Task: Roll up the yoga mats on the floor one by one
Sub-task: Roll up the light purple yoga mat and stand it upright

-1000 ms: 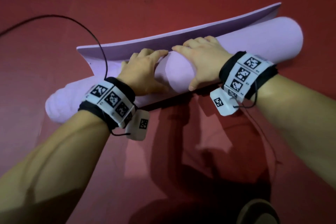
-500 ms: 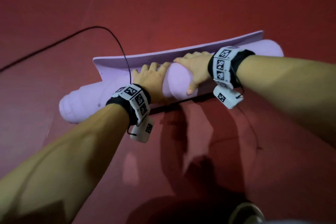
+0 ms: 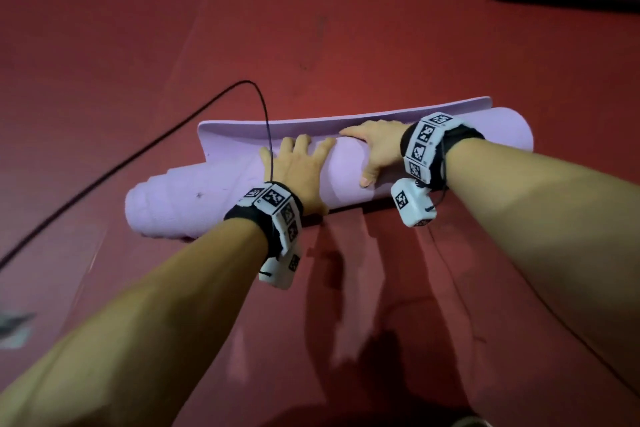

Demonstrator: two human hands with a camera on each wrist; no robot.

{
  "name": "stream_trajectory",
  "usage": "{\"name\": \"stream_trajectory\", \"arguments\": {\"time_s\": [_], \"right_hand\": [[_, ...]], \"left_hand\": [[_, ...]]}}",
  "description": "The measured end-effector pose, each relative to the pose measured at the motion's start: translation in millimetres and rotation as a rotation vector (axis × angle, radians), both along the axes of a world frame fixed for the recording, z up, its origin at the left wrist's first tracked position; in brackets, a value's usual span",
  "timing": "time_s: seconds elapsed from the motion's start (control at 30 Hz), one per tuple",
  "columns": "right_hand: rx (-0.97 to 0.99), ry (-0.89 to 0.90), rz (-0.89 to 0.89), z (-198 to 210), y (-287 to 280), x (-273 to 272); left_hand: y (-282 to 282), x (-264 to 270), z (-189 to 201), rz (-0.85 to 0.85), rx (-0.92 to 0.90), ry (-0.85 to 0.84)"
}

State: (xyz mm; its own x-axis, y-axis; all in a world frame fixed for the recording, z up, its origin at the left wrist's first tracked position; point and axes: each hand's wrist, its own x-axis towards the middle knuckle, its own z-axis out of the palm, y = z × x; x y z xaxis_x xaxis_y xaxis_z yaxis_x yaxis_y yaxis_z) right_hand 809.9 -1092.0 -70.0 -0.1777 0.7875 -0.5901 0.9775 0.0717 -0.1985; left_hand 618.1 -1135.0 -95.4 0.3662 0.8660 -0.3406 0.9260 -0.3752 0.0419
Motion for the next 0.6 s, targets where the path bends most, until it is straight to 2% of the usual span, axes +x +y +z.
{"name": "stream_trajectory", "arguments": {"time_s": [0.1,0.17,0.23,0.27,0.37,0.53,0.6], "right_hand": [[0.116,0.285,-0.163,7,1,6],[0.317,0.342,-0.187,18,9,5],[0.463,0.205,-0.099,23,19,-1],[0.477,0.120,-0.056,22,22,-7],[0.384,-0.024,0.017,9,27,-27],[0.254,-0.101,-0.080,-6,38,-36],[0.235,-0.115,-0.032,-8,37,-35]], "left_hand": [[6,0,3,-0.006,0.008,-0.005],[11,0,5,0.001,-0.001,-0.016],[13,0,5,0.010,0.003,-0.019],[13,0,5,0.014,0.012,-0.023],[10,-2,3,0.011,0.041,-0.047],[2,-3,-2,0.001,0.084,-0.070],[-1,-5,-1,0.003,0.113,-0.110]]}}
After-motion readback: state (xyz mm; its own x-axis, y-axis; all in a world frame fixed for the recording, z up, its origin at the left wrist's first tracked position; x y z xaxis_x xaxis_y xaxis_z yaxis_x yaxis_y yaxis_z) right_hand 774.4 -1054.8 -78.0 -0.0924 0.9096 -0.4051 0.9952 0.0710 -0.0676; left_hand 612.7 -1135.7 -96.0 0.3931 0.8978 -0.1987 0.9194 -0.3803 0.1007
